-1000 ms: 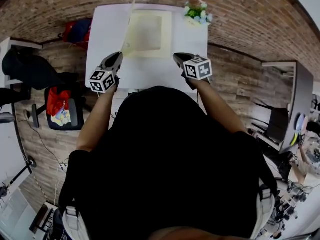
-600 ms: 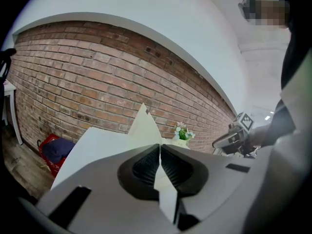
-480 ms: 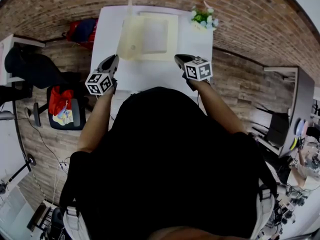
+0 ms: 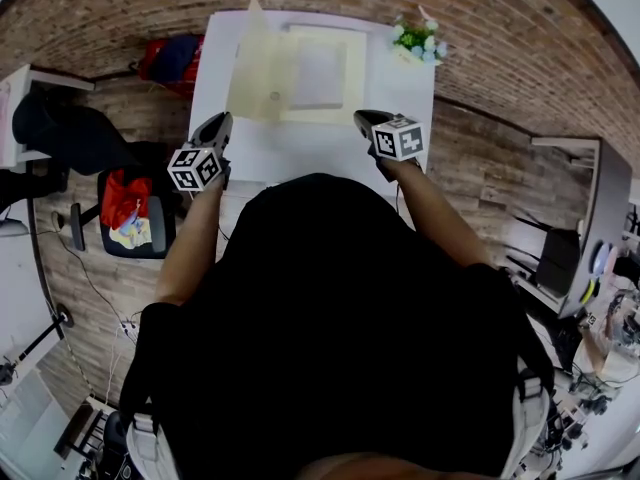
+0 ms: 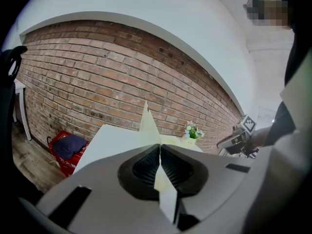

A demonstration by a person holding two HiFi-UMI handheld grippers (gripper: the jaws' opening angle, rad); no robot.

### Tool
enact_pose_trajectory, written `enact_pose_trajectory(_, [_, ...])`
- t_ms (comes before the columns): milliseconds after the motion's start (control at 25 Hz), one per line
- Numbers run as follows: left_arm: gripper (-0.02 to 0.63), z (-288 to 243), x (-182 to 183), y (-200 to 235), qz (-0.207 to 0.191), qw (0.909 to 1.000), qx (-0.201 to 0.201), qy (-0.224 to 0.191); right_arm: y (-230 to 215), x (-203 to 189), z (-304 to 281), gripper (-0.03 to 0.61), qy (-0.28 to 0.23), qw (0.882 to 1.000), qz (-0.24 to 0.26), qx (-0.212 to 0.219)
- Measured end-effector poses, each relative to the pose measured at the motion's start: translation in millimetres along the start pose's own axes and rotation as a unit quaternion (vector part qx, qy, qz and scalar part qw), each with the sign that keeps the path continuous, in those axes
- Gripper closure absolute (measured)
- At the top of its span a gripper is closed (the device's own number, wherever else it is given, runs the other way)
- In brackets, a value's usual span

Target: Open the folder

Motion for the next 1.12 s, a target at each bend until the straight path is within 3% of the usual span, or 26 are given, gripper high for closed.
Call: enact_pose_trajectory(1120, [0.597,43,-32,94,0.054,0.9952,0.074,0.034,8,4,-9,0.551,0.012,1.000,0.000,-0.026])
Point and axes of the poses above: the fingertips, and each gripper's own axes: z backward along the fingers, y to its left, x out of its top, the point moved 3 cm from there along z, backward along the fingers, and after that the axes turned 14 degrees about -x, right-handed, at the moved point
